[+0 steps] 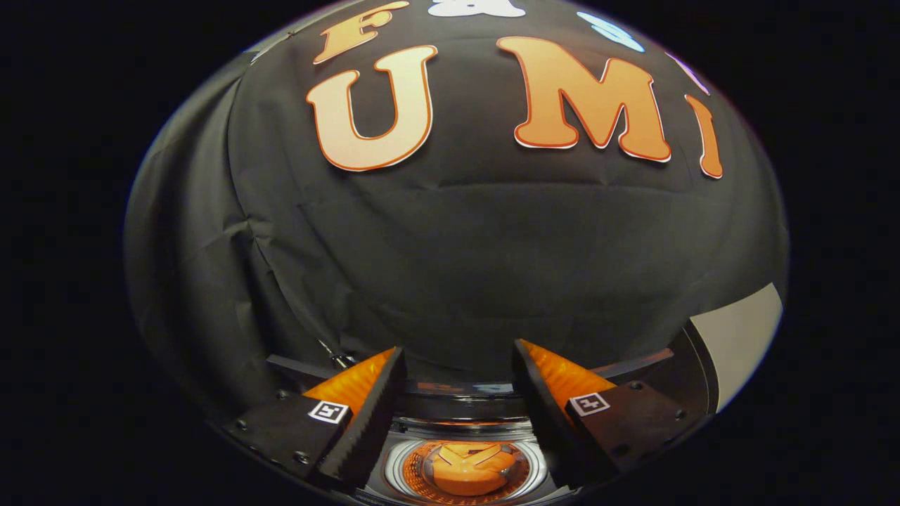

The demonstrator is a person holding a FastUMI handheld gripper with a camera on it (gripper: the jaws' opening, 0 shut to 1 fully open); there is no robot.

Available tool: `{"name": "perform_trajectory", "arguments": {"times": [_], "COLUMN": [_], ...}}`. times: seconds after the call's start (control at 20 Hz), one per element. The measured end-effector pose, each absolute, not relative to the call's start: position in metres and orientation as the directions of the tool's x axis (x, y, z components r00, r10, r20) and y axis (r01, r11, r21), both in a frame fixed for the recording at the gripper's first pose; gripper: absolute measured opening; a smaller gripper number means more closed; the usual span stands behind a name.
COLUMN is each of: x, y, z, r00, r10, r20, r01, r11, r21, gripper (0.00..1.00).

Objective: Put the clothes into the washing machine and then close the washing machine lid.

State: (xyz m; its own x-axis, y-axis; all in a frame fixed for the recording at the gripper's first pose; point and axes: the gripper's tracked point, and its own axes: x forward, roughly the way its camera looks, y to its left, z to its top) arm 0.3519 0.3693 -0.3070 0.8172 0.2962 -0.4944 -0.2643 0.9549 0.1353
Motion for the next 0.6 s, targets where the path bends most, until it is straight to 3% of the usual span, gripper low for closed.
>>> {"name": "perform_trajectory", "arguments": {"times": [0.6], "x": [0.309], "y": [0.361], "z": [-0.310], "r00": [0.833], "r10": [0.348], "r20": [-0.430], "r01": [-0.322], "r11": [0.937], "r21": [0.135], "gripper": [0.98]}}
